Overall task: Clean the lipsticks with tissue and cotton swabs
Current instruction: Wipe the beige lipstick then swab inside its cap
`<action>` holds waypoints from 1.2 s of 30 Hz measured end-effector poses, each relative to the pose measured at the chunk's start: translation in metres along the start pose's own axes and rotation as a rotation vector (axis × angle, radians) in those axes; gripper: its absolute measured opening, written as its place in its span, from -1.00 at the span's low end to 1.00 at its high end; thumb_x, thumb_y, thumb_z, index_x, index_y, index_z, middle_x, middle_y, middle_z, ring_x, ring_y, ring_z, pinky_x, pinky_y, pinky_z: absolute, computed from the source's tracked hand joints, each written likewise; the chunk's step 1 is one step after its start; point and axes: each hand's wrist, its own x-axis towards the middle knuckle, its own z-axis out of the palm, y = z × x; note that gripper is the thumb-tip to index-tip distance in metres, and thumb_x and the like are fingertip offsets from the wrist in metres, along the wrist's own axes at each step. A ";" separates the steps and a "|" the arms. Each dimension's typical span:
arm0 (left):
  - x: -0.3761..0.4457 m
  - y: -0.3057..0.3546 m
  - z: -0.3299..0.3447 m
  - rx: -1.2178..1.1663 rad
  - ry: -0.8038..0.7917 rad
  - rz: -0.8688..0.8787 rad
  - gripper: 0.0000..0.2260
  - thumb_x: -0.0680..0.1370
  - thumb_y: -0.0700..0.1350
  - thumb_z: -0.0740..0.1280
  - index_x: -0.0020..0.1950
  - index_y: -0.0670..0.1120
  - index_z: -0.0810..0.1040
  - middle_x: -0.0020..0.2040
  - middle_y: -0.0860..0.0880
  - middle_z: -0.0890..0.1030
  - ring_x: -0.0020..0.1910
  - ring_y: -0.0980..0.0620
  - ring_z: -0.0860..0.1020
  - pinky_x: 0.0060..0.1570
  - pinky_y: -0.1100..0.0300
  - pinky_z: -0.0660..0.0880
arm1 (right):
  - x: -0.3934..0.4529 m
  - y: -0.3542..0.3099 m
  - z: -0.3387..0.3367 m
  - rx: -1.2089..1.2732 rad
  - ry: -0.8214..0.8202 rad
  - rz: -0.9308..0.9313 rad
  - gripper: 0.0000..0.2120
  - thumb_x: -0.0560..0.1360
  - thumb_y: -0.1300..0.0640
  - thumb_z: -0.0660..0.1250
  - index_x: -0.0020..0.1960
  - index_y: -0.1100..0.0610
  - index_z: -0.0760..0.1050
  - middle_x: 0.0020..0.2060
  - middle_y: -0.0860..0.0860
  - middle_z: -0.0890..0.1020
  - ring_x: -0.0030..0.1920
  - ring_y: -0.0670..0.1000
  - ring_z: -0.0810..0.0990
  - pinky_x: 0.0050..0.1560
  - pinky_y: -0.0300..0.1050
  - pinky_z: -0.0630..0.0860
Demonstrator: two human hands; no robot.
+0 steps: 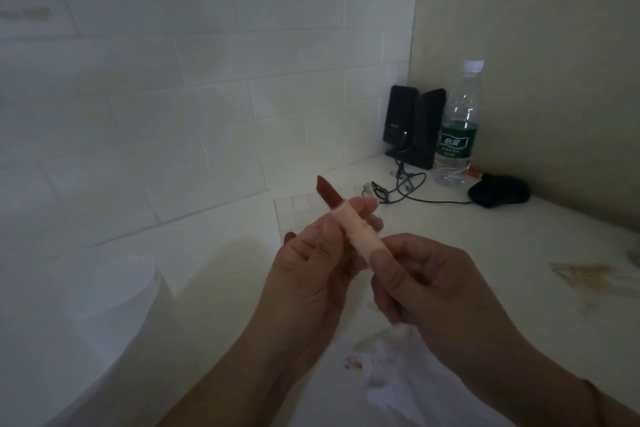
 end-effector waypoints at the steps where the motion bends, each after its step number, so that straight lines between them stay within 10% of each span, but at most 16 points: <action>1: -0.001 -0.001 0.002 -0.003 -0.040 -0.013 -0.57 0.49 0.10 0.39 0.22 -0.17 0.60 0.17 -0.15 0.60 0.12 -0.10 0.55 0.04 -0.02 0.50 | 0.000 -0.001 0.000 0.012 0.036 -0.019 -0.74 0.35 -0.09 0.31 -0.19 0.09 0.61 -0.53 0.03 0.53 -0.51 -0.06 0.43 -0.44 -0.26 0.39; 10: -0.001 0.006 0.002 0.060 0.108 -0.054 -0.74 0.45 0.09 0.39 -0.02 -0.05 0.71 0.05 -0.14 0.68 0.02 -0.10 0.66 0.04 0.07 0.59 | 0.004 -0.017 -0.035 -0.656 -0.090 -0.093 -0.57 0.18 -0.41 0.25 -0.14 -0.16 0.58 -0.37 -0.08 0.61 -0.45 -0.13 0.48 -0.37 -0.31 0.40; 14: -0.002 0.008 0.003 -0.050 0.169 -0.120 -0.76 0.42 -0.05 0.28 -0.08 -0.13 0.67 -0.13 -0.16 0.69 -0.34 0.04 0.66 -0.30 0.20 0.62 | 0.010 -0.013 -0.056 -1.113 -0.509 -0.056 -0.49 0.18 -0.45 0.37 0.07 -0.32 0.43 -0.10 -0.35 0.45 -0.06 -0.32 0.42 -0.06 -0.28 0.38; 20: 0.000 0.010 0.005 -0.164 0.154 -0.167 -0.70 0.42 -0.04 0.28 0.00 -0.19 0.62 -0.16 -0.18 0.67 -0.41 0.06 0.61 -0.31 0.21 0.61 | 0.015 -0.001 -0.058 -0.975 -0.663 -0.184 -0.82 0.38 -0.27 0.34 -0.13 -0.21 0.50 -0.03 -0.26 0.48 0.07 -0.20 0.40 0.08 -0.04 0.45; 28: 0.000 0.007 0.011 -0.135 0.159 -0.230 -0.68 0.48 -0.08 0.27 0.03 -0.27 0.66 -0.01 -0.21 0.64 -0.07 -0.09 0.56 0.02 0.06 0.58 | 0.017 -0.017 -0.068 -0.220 -0.106 -0.314 -0.89 0.44 0.02 0.40 -0.07 -0.18 0.57 -0.28 -0.08 0.63 -0.33 -0.09 0.58 -0.35 -0.24 0.50; 36: -0.013 -0.003 0.028 0.236 0.062 -0.244 -0.41 0.60 -0.39 0.08 -0.41 0.04 0.70 -0.39 0.18 0.65 -0.37 0.32 0.59 -0.33 0.43 0.50 | 0.009 -0.002 -0.022 -0.484 0.299 -0.410 -0.77 0.36 -0.19 0.36 -0.04 -0.14 0.53 -0.17 -0.28 0.60 -0.13 -0.25 0.59 -0.28 -0.48 0.47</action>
